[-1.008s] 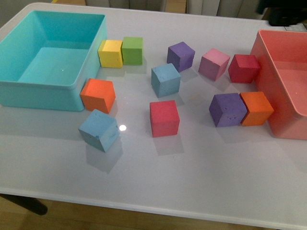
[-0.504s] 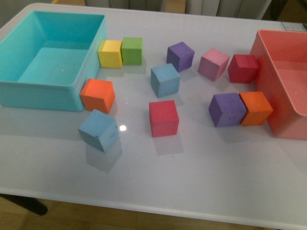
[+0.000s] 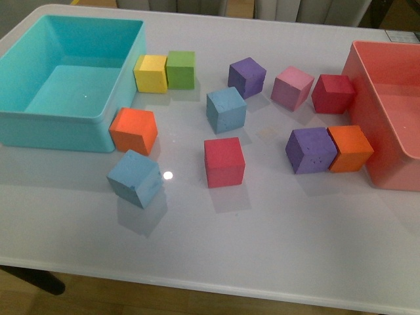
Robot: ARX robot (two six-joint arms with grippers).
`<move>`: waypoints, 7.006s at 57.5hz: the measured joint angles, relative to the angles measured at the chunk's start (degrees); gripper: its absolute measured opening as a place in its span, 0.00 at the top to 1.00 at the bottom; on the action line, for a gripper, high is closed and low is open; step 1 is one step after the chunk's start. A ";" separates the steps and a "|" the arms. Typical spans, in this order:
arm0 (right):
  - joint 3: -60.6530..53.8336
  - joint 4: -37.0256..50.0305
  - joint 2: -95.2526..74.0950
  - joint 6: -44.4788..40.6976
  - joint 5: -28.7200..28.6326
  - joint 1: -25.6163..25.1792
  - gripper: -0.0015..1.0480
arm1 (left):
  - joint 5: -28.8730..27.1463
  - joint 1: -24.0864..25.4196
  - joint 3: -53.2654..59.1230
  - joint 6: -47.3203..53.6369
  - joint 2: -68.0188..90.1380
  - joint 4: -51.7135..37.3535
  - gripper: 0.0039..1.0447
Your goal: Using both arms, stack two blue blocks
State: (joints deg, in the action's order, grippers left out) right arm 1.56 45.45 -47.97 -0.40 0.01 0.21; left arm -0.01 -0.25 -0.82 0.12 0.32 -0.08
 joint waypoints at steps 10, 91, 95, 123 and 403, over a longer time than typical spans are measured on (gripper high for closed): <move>-0.59 -6.88 8.00 0.00 0.00 -0.02 0.98 | 0.00 0.00 0.00 0.00 0.00 0.00 0.08; -0.66 -45.35 47.54 0.00 0.02 -0.02 0.98 | 0.00 0.00 0.00 0.00 0.00 0.00 0.08; -0.66 -45.35 47.60 0.00 0.02 -0.02 0.95 | -0.02 0.00 0.00 0.00 0.00 0.00 0.08; -0.66 -45.38 47.69 0.00 0.07 -0.02 0.11 | -8.68 -7.69 -7.67 -6.10 19.47 8.55 0.08; -0.66 -45.38 47.69 0.04 0.11 -0.02 0.09 | 2.47 -27.32 -94.86 9.07 143.29 -4.57 0.06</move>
State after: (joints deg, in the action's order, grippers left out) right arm 0.91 0.08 -0.27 -0.36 0.12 0.19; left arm 2.46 -27.57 -95.68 9.19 143.61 -4.64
